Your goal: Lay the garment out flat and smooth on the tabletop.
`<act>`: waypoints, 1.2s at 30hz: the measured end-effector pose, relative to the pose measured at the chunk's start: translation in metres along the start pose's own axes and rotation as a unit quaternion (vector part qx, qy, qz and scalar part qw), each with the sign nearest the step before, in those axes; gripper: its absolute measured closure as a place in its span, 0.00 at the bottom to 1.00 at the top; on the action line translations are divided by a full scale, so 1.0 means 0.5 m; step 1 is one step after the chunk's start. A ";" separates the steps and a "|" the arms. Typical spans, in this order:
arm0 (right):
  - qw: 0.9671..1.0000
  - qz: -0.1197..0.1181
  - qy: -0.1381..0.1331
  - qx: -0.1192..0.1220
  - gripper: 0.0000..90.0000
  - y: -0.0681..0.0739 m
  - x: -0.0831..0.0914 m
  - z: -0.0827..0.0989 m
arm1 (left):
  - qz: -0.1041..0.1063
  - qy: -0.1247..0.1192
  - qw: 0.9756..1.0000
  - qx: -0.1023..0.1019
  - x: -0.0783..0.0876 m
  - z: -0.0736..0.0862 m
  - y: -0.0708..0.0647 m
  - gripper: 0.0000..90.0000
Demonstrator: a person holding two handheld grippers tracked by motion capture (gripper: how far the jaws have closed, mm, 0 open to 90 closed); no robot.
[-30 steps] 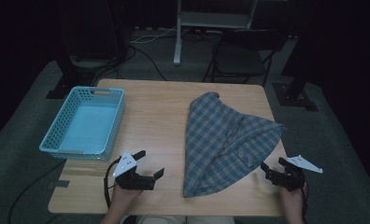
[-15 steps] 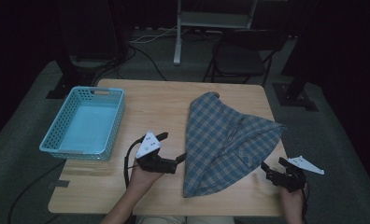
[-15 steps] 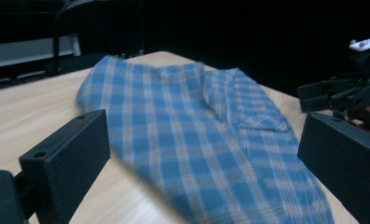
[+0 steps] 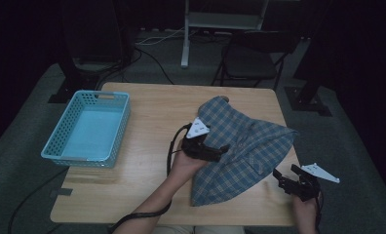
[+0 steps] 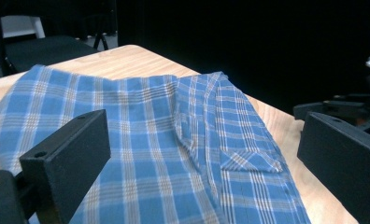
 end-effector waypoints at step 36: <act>1.000 -0.004 -0.006 0.003 0.27 0.004 0.004 0.001 | -0.075 0.170 0.982 -0.015 -0.262 0.095 0.023 0.64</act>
Point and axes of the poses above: each handheld gripper's, and its own axes: x roughly backward along the jaws, z roughly out of its underside, y roughly to its left, the point moved 6 cm from there along -x, roughly forward along the jaws
